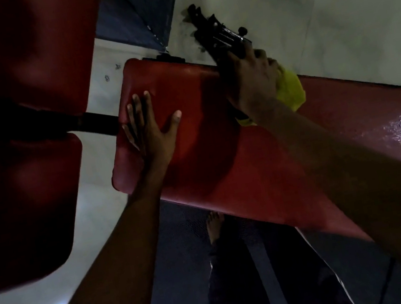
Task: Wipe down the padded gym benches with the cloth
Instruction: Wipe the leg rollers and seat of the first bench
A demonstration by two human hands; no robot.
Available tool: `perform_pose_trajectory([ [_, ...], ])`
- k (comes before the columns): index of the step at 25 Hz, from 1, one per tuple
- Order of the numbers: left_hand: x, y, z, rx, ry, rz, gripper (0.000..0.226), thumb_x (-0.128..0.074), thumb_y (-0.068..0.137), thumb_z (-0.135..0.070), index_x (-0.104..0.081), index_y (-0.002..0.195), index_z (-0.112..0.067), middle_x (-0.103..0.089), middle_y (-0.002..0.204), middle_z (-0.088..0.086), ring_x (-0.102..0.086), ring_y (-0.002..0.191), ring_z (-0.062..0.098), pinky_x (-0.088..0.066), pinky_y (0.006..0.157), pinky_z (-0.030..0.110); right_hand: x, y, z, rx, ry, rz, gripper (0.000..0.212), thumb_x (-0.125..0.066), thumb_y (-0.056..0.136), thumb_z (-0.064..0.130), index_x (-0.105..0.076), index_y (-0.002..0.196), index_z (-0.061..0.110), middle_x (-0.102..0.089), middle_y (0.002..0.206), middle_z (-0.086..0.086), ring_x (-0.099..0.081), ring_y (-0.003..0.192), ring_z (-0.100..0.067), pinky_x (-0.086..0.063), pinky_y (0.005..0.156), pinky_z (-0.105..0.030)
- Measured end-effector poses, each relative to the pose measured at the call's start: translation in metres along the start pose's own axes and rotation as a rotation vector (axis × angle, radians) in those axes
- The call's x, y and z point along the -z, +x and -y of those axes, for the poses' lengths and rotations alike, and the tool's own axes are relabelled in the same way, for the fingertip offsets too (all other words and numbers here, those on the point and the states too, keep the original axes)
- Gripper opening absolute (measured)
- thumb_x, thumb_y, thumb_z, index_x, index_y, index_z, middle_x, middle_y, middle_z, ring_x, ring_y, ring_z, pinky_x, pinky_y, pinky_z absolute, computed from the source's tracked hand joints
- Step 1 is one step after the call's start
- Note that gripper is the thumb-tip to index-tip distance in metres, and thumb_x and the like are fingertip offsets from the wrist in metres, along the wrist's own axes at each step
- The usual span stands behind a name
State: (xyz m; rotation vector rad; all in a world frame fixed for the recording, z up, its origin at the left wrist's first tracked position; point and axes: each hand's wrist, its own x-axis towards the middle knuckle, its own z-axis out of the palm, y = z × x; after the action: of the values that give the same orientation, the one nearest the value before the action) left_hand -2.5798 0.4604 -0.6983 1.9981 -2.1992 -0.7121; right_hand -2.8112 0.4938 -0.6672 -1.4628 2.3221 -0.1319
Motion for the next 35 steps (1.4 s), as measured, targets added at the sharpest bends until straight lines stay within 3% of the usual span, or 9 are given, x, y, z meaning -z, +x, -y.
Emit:
perform_pose_trajectory([
  [5, -0.005, -0.028, 0.013, -0.091, -0.17, -0.028, 0.072, -0.047, 0.097, -0.055, -0.033, 0.156, -0.016, -0.022, 0.165, 0.009, -0.015, 0.154, 0.026, -0.019, 0.121, 0.057, 0.007, -0.066, -0.058, -0.065, -0.012, -0.115, 0.059, -0.062, 0.086, 0.017, -0.049, 0.143, 0.025, -0.034, 0.158, -0.008, -0.038, 0.138, -0.045, -0.045, 0.099, -0.062],
  [10, 0.009, -0.06, 0.045, -0.197, -0.124, 0.08, 0.069, -0.048, 0.098, -0.047, -0.03, 0.157, -0.015, -0.02, 0.166, 0.011, -0.014, 0.153, 0.029, -0.016, 0.123, 0.048, -0.01, -0.084, -0.016, -0.244, 0.021, -0.192, 0.064, -0.058, 0.086, 0.008, -0.048, 0.147, 0.025, -0.031, 0.161, -0.007, -0.03, 0.143, -0.046, -0.048, 0.099, -0.058],
  [13, 0.024, -0.053, 0.054, -0.238, -0.146, 0.172, 0.07, -0.054, 0.095, -0.044, -0.033, 0.156, -0.018, -0.02, 0.165, 0.009, -0.017, 0.153, 0.029, -0.02, 0.122, 0.046, -0.028, -0.107, 0.032, -0.033, -0.064, -0.117, 0.071, -0.068, 0.081, 0.0, -0.049, 0.145, 0.023, -0.034, 0.159, -0.011, -0.039, 0.138, -0.046, -0.054, 0.09, -0.057],
  [15, 0.033, -0.052, 0.061, -0.276, -0.128, 0.195, 0.068, -0.059, 0.096, -0.038, -0.034, 0.156, -0.019, -0.021, 0.165, 0.008, -0.019, 0.152, 0.029, -0.021, 0.122, 0.049, -0.042, -0.14, 0.038, 0.145, -0.098, -0.032, 0.077, -0.078, 0.075, 0.011, -0.051, 0.145, 0.025, -0.034, 0.16, -0.011, -0.04, 0.138, -0.046, -0.054, 0.09, -0.058],
  [17, 0.039, -0.058, 0.066, -0.298, -0.101, 0.211, 0.067, -0.062, 0.098, -0.034, -0.033, 0.156, -0.02, -0.02, 0.166, 0.008, -0.017, 0.153, 0.029, -0.017, 0.123, 0.049, -0.043, -0.155, 0.014, 0.17, -0.111, -0.022, 0.077, -0.074, 0.078, 0.022, -0.046, 0.149, 0.029, -0.029, 0.163, -0.009, -0.033, 0.143, -0.047, -0.049, 0.095, -0.062],
  [21, 0.045, -0.072, 0.081, -0.327, -0.08, 0.231, 0.069, -0.064, 0.097, -0.035, -0.032, 0.157, -0.021, -0.019, 0.166, 0.009, -0.014, 0.153, 0.03, -0.015, 0.121, 0.046, -0.025, -0.152, -0.033, -0.141, -0.049, -0.056, 0.074, -0.064, 0.087, 0.036, -0.034, 0.154, 0.03, -0.014, 0.169, -0.005, -0.013, 0.151, -0.048, -0.036, 0.11, -0.065],
  [26, 0.046, -0.081, 0.107, -0.338, -0.078, 0.211, 0.069, -0.065, 0.096, -0.039, -0.034, 0.156, -0.026, -0.02, 0.165, 0.01, -0.014, 0.153, 0.03, -0.011, 0.121, 0.044, -0.041, -0.158, 0.014, -0.35, 0.102, -0.203, 0.069, -0.067, 0.084, 0.022, -0.045, 0.149, 0.029, -0.024, 0.166, -0.001, -0.037, 0.141, -0.044, -0.044, 0.107, -0.051],
  [30, 0.053, -0.079, 0.117, -0.301, -0.067, 0.237, 0.071, -0.066, 0.093, -0.045, -0.034, 0.155, -0.031, -0.014, 0.167, 0.008, -0.012, 0.153, 0.031, -0.018, 0.123, 0.052, -0.065, -0.214, 0.051, -0.068, 0.089, -0.168, 0.057, -0.066, 0.088, 0.022, -0.053, 0.144, 0.025, -0.031, 0.163, -0.006, -0.048, 0.132, -0.04, -0.052, 0.094, -0.047],
  [35, 0.062, -0.08, 0.126, -0.283, -0.024, 0.275, 0.072, -0.061, 0.096, -0.046, -0.025, 0.158, -0.033, -0.006, 0.168, 0.008, -0.005, 0.154, 0.031, -0.013, 0.122, 0.049, -0.083, -0.265, 0.027, 0.323, -0.02, -0.072, 0.064, -0.071, 0.086, 0.019, -0.052, 0.145, 0.033, -0.033, 0.163, -0.004, -0.04, 0.14, -0.044, -0.053, 0.093, -0.056],
])
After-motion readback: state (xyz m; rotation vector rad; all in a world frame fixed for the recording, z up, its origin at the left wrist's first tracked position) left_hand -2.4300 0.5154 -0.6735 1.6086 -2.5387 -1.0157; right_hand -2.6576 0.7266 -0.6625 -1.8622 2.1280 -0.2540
